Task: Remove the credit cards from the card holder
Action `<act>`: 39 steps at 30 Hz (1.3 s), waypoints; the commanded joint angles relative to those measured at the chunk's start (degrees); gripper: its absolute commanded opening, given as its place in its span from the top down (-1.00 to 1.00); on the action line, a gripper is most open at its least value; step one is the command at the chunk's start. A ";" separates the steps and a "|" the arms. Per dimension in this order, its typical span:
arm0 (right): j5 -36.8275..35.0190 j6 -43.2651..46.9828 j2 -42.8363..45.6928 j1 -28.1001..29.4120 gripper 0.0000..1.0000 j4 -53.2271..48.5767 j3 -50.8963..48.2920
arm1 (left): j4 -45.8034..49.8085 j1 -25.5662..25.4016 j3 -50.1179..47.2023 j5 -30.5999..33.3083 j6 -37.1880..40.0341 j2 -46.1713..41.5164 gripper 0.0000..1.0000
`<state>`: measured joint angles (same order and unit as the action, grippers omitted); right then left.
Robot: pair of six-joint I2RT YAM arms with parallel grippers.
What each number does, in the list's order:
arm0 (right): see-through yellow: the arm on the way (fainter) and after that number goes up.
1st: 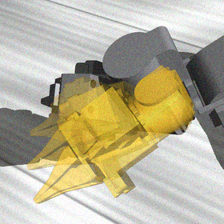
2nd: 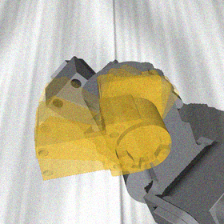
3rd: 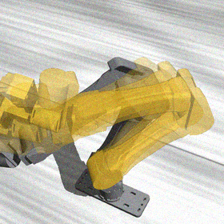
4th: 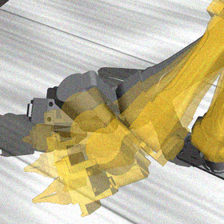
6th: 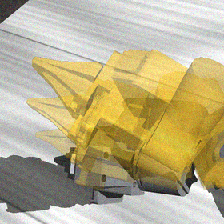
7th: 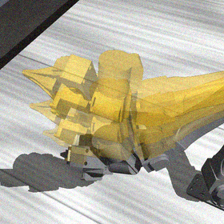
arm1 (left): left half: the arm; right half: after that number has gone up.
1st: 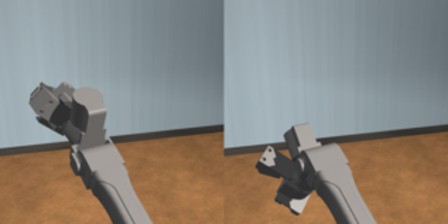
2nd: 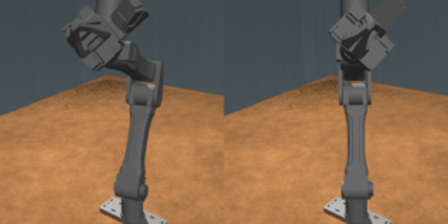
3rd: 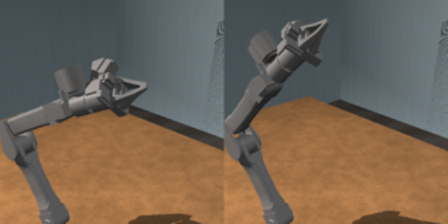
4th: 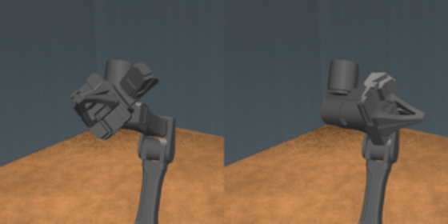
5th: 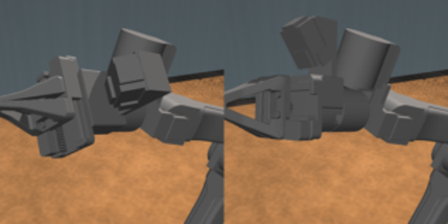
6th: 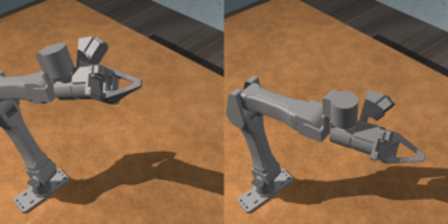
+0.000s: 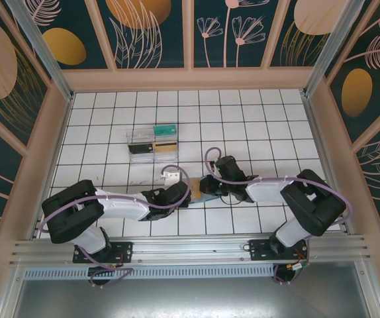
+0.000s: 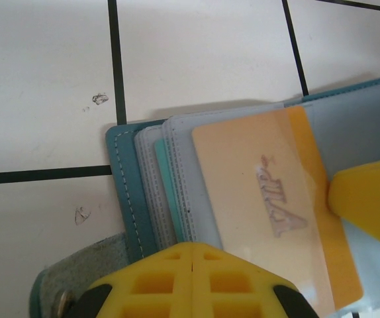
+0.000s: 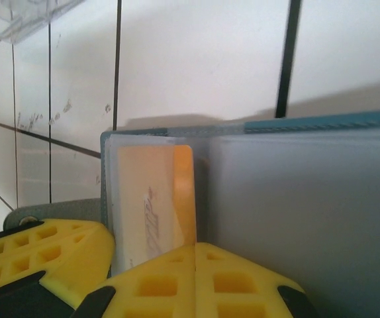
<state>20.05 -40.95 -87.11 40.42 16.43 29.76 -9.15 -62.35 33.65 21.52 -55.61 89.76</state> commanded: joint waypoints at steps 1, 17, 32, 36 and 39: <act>0.59 0.96 2.85 -1.98 1.00 -1.17 -1.65 | 3.41 0.21 0.11 -0.25 -1.00 1.31 1.00; 3.81 3.09 2.31 -4.33 0.47 0.06 -2.35 | 4.05 0.21 1.55 -0.60 0.05 2.22 1.00; 0.22 4.85 2.89 -3.82 0.45 -3.40 -1.03 | 4.31 0.23 1.50 -0.77 0.06 2.09 1.00; -1.40 5.72 5.27 -3.91 0.44 -5.41 -0.66 | 4.31 0.21 1.76 -0.91 0.24 2.44 1.00; -2.12 6.03 5.44 -4.18 0.44 -5.82 -0.58 | 4.14 0.30 1.74 -0.96 0.20 2.48 1.00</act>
<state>20.25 -36.47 -82.85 36.47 12.93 28.01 -8.14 -62.35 34.96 21.52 -55.79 90.67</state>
